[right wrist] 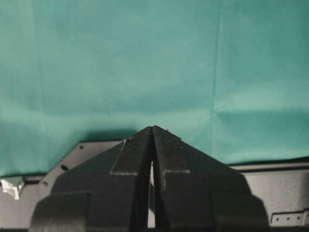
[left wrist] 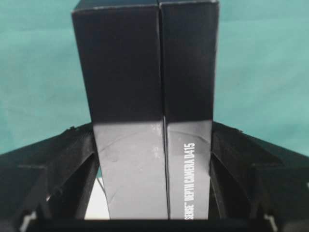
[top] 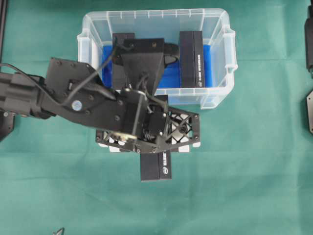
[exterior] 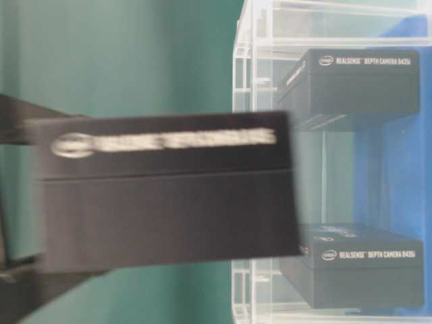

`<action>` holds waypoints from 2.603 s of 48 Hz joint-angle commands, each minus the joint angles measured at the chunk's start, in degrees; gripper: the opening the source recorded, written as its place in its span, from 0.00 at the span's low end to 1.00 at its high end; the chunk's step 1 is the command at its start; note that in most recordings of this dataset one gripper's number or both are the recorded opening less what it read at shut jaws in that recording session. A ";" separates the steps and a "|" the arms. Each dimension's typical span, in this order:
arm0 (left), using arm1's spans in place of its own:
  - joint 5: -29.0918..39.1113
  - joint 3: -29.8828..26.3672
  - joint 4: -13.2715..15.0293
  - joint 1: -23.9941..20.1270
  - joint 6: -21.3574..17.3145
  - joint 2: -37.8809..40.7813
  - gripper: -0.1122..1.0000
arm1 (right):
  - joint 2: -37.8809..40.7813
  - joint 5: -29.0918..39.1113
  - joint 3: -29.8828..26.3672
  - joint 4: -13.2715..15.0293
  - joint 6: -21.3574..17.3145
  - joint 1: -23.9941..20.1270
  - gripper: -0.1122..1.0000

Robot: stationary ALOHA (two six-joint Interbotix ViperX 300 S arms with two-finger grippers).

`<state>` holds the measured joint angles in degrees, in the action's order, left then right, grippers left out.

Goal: Take the box out of the case with the left arm.
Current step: 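Carry the box toward the front and lower it onto the table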

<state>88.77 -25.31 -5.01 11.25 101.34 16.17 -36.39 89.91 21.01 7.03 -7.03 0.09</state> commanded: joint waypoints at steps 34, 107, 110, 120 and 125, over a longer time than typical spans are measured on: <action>-37.00 33.31 -0.09 1.58 4.66 -5.27 0.66 | -0.09 0.00 -1.58 -0.18 -0.18 0.09 0.10; -35.24 29.18 0.26 1.49 -0.44 -5.54 0.90 | 0.26 0.35 -1.76 -0.70 -0.26 0.09 0.10; -33.22 27.25 0.18 1.41 -1.49 -5.62 0.90 | 0.26 0.35 -1.76 -0.70 -0.26 0.00 0.10; -27.77 20.83 0.26 0.97 -3.96 -5.62 0.90 | 0.26 0.35 -1.76 -0.70 -0.26 0.09 0.10; -24.70 18.19 0.18 0.88 -4.39 -5.89 0.90 | 0.26 0.35 -1.76 -0.70 -0.26 0.09 0.10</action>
<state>62.23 -4.13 -4.66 12.39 97.12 13.01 -36.21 90.26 20.92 6.42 -7.21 0.09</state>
